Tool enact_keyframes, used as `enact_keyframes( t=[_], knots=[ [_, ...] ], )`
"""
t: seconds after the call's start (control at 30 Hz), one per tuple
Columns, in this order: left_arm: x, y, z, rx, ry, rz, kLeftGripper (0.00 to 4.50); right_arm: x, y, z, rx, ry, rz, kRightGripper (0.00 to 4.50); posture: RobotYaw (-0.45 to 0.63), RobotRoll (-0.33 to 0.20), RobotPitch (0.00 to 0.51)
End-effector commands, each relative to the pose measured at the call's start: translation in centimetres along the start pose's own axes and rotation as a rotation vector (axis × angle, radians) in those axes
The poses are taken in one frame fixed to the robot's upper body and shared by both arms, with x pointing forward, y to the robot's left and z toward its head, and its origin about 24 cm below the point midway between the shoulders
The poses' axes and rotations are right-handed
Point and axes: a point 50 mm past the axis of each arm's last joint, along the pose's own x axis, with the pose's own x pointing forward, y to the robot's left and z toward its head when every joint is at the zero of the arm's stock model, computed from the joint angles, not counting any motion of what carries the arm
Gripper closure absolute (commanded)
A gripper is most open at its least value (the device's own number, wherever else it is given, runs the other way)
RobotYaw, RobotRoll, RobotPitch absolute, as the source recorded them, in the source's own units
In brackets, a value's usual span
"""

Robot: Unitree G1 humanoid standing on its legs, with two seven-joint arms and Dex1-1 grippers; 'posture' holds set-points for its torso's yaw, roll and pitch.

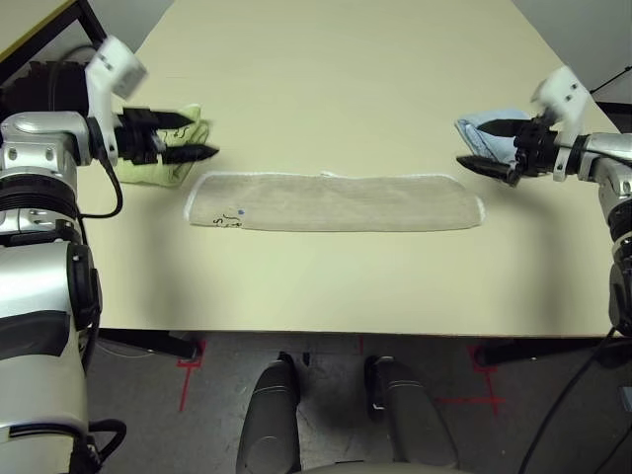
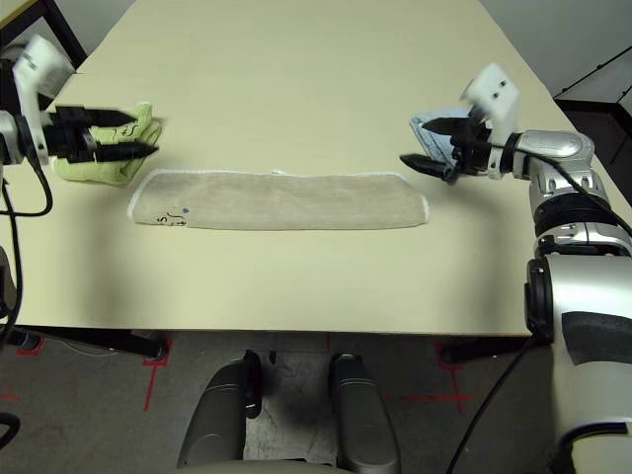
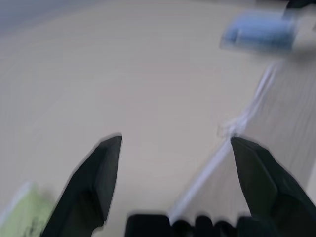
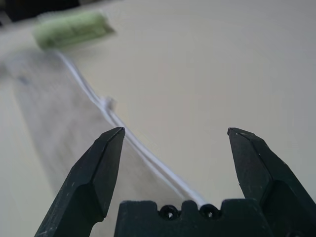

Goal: Fold the towel and set it aside.

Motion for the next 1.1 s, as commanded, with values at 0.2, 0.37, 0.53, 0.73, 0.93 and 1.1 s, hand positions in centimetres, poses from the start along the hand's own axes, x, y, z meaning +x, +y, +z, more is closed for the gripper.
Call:
enact_keyframes(
  t=[0.2,0.37,0.53,0.73,0.93,1.1],
  knots=[
    [0.0,-4.3,-3.7,-0.044,0.012,-0.188,0.04,0.3,1.7,-2.4,0.228,-0.098,-0.014,0.00,0.01,0.000,0.195],
    [-0.4,-5.8,-5.2,-0.028,0.034,-0.200,0.04,-0.2,3.1,-3.1,0.456,-0.143,-0.053,0.00,0.02,0.000,0.197],
    [-0.5,-6.5,-6.2,-0.008,0.014,-0.201,0.04,-3.0,4.1,-3.5,0.669,-0.118,-0.110,0.00,0.01,0.000,0.197],
    [-0.4,-7.3,-7.4,0.030,0.022,-0.266,0.04,-6.9,5.7,-4.0,0.820,-0.032,-0.145,0.00,-0.02,0.000,0.197],
    [-0.7,-7.8,-7.5,0.031,0.008,-0.353,0.04,-9.4,6.8,-5.6,0.927,0.028,-0.221,0.00,-0.03,0.000,0.199],
    [-1.5,-8.4,-6.9,0.035,0.019,-0.423,0.04,-9.7,7.4,-6.4,0.985,0.037,-0.252,0.00,-0.03,0.000,0.203]
  ],
)
